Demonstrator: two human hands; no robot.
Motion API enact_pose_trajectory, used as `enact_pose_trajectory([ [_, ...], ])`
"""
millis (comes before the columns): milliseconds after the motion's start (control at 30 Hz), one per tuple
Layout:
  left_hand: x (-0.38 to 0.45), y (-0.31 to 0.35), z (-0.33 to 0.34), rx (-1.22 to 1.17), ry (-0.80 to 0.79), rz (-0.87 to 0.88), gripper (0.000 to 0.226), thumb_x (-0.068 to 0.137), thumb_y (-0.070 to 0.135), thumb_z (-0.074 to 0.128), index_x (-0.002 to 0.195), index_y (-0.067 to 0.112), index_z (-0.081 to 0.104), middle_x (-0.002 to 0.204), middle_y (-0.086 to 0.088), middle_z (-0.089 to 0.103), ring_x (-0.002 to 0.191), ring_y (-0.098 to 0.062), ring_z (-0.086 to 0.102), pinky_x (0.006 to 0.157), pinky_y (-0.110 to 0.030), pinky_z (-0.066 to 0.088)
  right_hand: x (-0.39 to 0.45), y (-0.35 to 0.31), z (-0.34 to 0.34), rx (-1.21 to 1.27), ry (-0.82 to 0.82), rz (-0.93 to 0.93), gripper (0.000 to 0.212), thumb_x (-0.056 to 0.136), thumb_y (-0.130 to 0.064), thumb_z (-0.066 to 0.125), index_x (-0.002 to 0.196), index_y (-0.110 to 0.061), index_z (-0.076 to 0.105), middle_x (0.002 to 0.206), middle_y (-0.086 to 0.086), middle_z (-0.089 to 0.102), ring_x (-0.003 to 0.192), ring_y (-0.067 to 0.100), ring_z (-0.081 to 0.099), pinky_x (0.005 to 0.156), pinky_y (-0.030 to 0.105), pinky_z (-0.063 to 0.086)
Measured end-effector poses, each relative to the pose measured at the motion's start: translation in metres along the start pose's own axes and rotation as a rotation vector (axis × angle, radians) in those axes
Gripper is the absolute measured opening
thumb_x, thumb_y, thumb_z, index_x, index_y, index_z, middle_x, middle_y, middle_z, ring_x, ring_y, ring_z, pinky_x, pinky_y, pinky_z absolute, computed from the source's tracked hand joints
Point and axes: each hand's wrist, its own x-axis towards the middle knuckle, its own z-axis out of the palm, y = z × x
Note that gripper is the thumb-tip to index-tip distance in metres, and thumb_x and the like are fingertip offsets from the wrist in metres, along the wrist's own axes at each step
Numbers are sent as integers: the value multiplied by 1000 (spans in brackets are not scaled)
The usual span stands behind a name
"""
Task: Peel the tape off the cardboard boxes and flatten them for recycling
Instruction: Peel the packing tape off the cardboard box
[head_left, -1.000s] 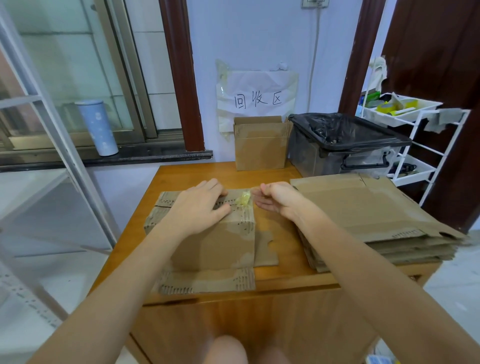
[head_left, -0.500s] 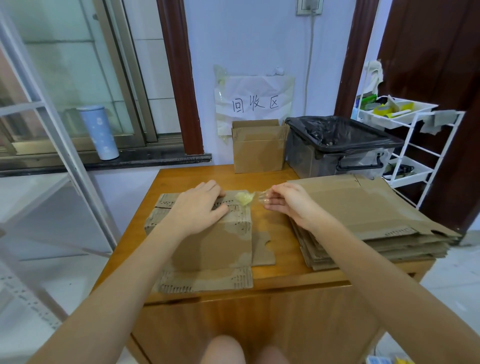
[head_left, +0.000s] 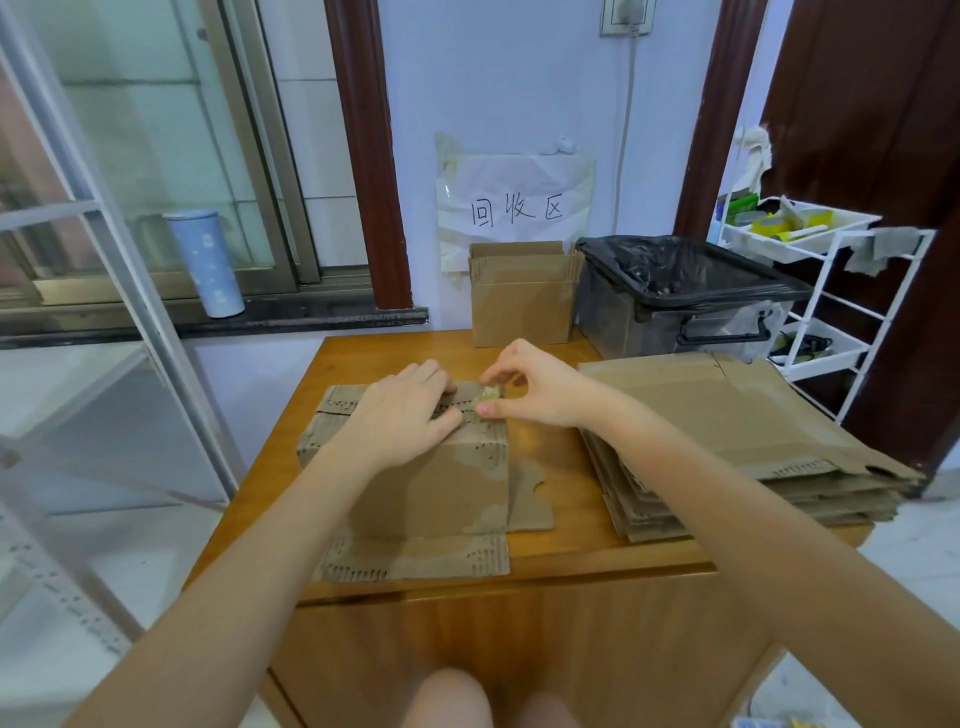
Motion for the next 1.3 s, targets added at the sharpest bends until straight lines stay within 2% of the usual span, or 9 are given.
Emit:
enact_pose_trajectory([
  [167, 1, -1, 1, 3, 2, -5, 40, 95, 42, 40, 122, 16, 54, 115, 2, 53, 99, -13, 49, 74, -27, 41, 4, 0, -5, -123, -69, -75, 34, 86, -39, 66, 109, -14, 69, 114, -4, 57, 114, 16, 44, 101, 35, 36],
  [267, 1, -1, 2, 3, 15, -19, 38, 95, 43, 41, 120, 17, 54, 114, 2, 53, 98, -14, 50, 75, -28, 43, 3, 3, -9, -76, -116, -104, 24, 87, -30, 66, 106, -16, 65, 105, -6, 56, 101, 11, 52, 97, 34, 43],
  [400, 2, -2, 3, 4, 24, -37, 37, 95, 42, 41, 119, 18, 55, 114, 3, 53, 97, -13, 50, 73, -28, 43, -3, 5, -1, -37, -4, -109, 14, 88, -24, 67, 97, -16, 60, 100, 1, 60, 97, 17, 55, 93, 37, 45],
  [767, 4, -3, 5, 10, 41, -29, 35, 96, 41, 40, 117, 17, 54, 113, 3, 52, 98, -13, 49, 71, -27, 40, -27, 16, 24, 4, 299, -178, 6, 93, -9, 57, 91, -4, 55, 87, 8, 57, 80, 18, 53, 72, 23, 43],
  [933, 5, -4, 3, 40, 16, -14, 36, 97, 40, 37, 120, 17, 53, 116, 3, 52, 99, -12, 47, 68, -26, 36, -49, 31, -4, 66, 314, -27, 12, 97, -9, 46, 89, -14, 54, 82, -2, 55, 74, 8, 51, 68, 15, 43],
  [1000, 6, -3, 4, 43, 21, -14, 37, 97, 40, 38, 121, 17, 53, 115, 4, 52, 99, -12, 48, 68, -25, 37, -53, 39, -21, 67, 297, 31, 16, 99, -13, 44, 86, -19, 52, 80, 0, 55, 74, 13, 52, 71, 24, 44],
  [1100, 6, -2, 4, 41, 23, -18, 37, 97, 40, 38, 121, 17, 53, 114, 4, 52, 98, -12, 47, 66, -25, 37, -51, 37, -24, 39, 214, 97, 16, 98, -26, 47, 93, -14, 56, 86, 6, 61, 78, 19, 57, 75, 32, 49],
  [1233, 4, -2, 4, 39, 27, -31, 38, 97, 41, 39, 122, 17, 54, 115, 3, 52, 99, -12, 48, 69, -26, 42, -41, 27, -1, 158, 236, 185, 24, 92, -34, 58, 96, -11, 53, 80, -6, 60, 66, -2, 58, 63, 15, 45],
  [1300, 4, -1, 3, 39, 28, -36, 39, 97, 41, 38, 123, 17, 53, 115, 3, 52, 98, -12, 48, 69, -26, 44, -38, 24, 9, 311, 305, 246, 28, 90, -34, 62, 100, -9, 51, 81, -2, 65, 62, -1, 63, 60, 17, 50],
])
